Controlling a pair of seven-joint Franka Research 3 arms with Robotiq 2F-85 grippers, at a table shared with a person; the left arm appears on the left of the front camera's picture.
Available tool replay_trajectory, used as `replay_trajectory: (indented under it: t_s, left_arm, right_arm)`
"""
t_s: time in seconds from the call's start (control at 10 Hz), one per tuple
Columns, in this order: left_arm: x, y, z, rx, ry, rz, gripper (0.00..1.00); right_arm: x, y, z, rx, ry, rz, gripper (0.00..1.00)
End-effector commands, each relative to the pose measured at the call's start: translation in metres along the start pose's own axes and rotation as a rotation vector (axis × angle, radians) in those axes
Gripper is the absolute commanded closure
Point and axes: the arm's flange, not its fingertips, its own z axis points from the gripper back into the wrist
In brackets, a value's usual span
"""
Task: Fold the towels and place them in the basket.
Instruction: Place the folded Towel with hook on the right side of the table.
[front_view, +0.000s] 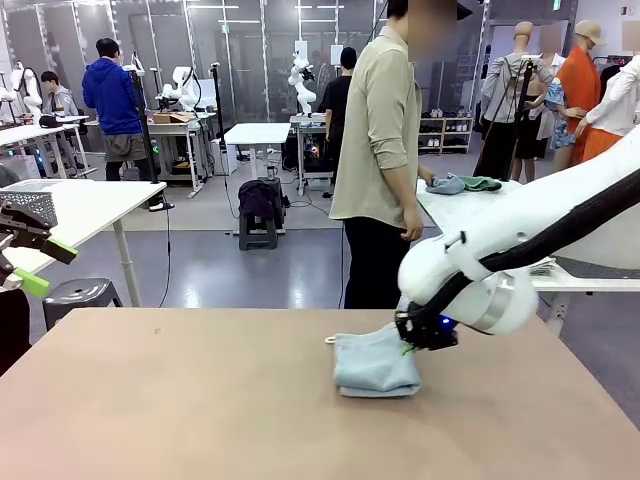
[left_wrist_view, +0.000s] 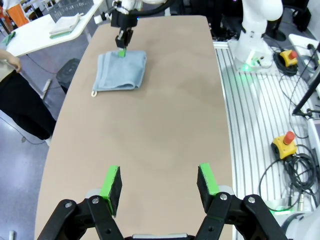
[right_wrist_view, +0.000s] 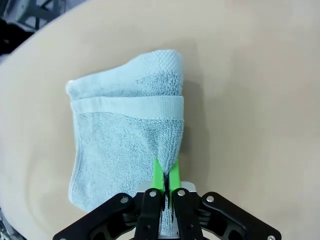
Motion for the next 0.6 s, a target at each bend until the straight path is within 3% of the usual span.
replay_trajectory:
  t_s: [0.0,0.5]
  left_arm:
    - [0.002,0.0,0.001,-0.004,-0.03,-0.022,0.23]
    - [0.002,0.0,0.001,-0.004,-0.03,-0.022,0.23]
  right_arm:
    - [0.007,-0.029,0.017,-0.012,-0.042,-0.004,0.95]
    - [0.067,-0.09,0.027,-0.091,-0.097,-0.034,0.95]
